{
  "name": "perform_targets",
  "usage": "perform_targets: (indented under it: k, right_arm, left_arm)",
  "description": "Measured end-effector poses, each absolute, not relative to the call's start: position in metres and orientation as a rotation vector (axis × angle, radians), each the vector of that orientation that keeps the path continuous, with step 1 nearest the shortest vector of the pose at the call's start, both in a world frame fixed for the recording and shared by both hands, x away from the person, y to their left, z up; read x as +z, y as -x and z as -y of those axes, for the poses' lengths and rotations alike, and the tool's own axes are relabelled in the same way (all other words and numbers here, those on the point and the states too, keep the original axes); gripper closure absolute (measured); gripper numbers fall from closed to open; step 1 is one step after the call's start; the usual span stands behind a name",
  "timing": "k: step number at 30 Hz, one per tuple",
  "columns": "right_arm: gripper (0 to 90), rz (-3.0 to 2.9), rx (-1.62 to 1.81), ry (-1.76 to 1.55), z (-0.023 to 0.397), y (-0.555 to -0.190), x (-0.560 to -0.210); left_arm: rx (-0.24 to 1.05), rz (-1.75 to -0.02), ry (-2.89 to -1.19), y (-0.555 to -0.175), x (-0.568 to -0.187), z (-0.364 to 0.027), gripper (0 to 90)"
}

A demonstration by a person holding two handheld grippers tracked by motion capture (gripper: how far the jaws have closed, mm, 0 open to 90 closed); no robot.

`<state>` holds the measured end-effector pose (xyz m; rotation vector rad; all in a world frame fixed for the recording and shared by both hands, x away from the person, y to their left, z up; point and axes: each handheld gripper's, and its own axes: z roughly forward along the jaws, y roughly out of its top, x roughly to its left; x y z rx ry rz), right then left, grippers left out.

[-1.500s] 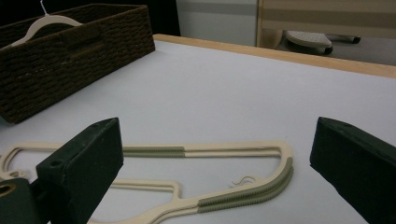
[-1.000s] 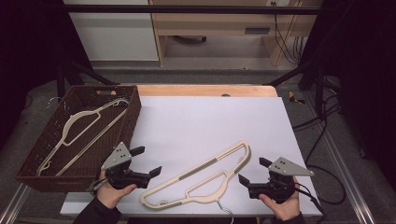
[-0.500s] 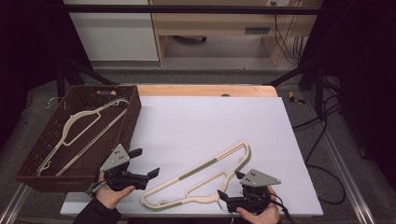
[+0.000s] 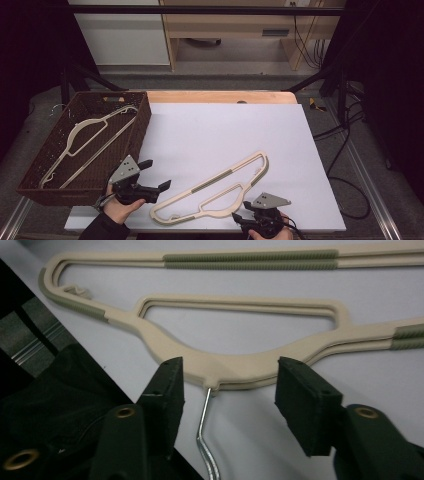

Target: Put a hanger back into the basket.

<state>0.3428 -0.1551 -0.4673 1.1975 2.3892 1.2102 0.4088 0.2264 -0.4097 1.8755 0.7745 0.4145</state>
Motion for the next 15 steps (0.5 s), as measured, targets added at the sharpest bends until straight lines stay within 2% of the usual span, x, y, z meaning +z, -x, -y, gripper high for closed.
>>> perform_targets:
  k: [5,15]
  right_arm:
    - [57.8,-2.414,1.163,-1.217,0.147,-0.340,-0.474]
    - [74.1,-2.447,1.115,-1.206,0.145,-0.339,-0.479]
  left_arm:
    - [0.415,-0.771,-1.876,-0.409,-0.411,-0.226,5.9]
    - [0.423,-0.776,-1.868,-0.408,-0.411,-0.227,5.9]
